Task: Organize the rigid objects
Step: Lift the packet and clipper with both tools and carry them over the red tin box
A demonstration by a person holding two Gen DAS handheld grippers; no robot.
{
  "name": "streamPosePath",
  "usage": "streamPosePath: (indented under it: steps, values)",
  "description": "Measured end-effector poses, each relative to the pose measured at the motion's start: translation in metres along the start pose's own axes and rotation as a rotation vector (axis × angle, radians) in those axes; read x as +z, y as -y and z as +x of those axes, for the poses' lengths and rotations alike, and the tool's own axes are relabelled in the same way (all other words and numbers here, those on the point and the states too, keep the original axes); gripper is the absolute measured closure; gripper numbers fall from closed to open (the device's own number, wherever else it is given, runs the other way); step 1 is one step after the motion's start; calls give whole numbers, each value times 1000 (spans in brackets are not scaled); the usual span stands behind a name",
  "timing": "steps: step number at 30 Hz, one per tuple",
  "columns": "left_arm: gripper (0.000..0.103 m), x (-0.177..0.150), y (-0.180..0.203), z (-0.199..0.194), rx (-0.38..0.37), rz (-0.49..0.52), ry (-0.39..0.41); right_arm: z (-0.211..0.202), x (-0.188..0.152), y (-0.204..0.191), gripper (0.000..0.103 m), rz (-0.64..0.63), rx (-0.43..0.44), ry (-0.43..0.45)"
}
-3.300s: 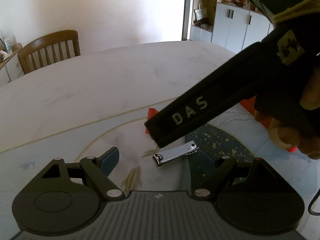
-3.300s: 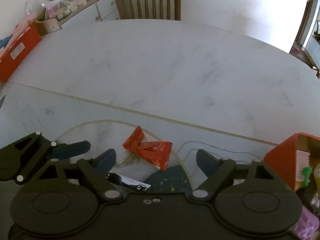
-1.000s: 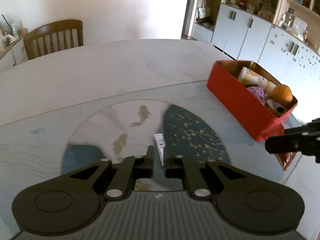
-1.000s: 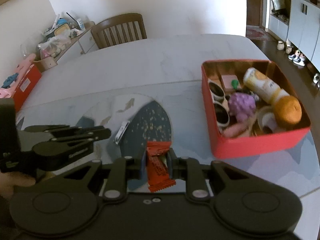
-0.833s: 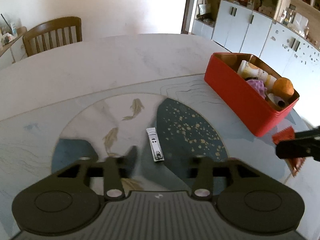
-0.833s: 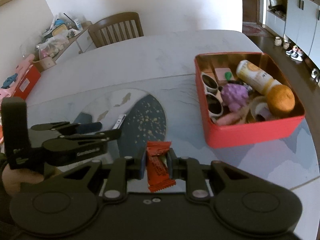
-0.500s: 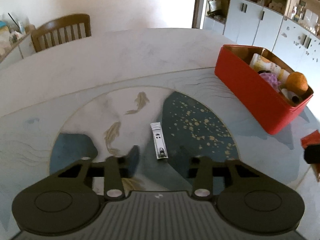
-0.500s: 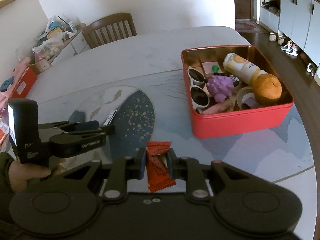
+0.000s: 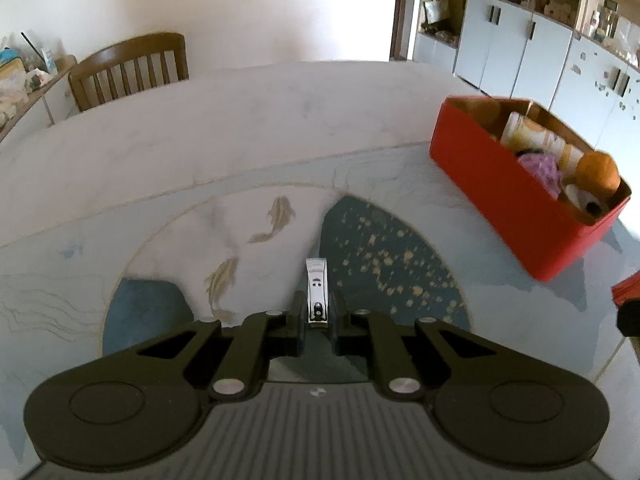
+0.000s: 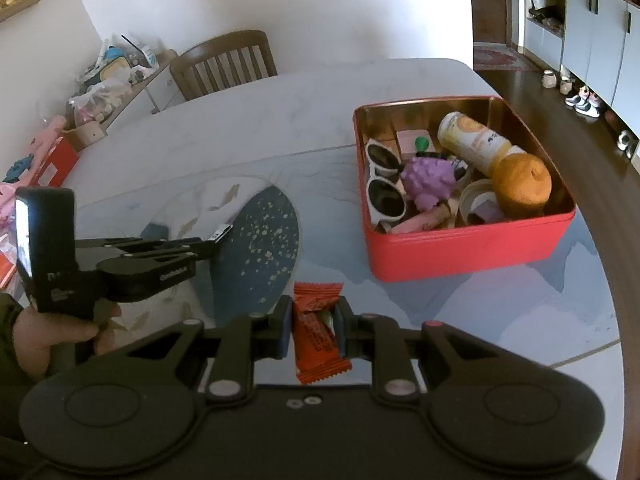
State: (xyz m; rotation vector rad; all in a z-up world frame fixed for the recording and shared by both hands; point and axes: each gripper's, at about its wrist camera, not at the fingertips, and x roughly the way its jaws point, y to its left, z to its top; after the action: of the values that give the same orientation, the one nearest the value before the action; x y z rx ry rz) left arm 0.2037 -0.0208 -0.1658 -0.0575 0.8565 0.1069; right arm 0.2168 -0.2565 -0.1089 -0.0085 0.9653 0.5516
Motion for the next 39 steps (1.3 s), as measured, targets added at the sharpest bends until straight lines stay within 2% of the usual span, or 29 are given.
streamPosePath:
  steps: [12, 21, 30, 39]
  values:
    - [93, 27, 18, -29, 20, -43, 38, -14, 27, 30, 83, -38, 41, 55]
    - [93, 47, 38, -50, -14, -108, 55, -15, 46, 66, 83, -57, 61, 69]
    - [93, 84, 76, -64, -50, -91, 101, -11, 60, 95, 83, -82, 80, 70]
    - [93, 128, 115, -51, -92, -58, 139, -2, 66, 106, 83, -125, 103, 55]
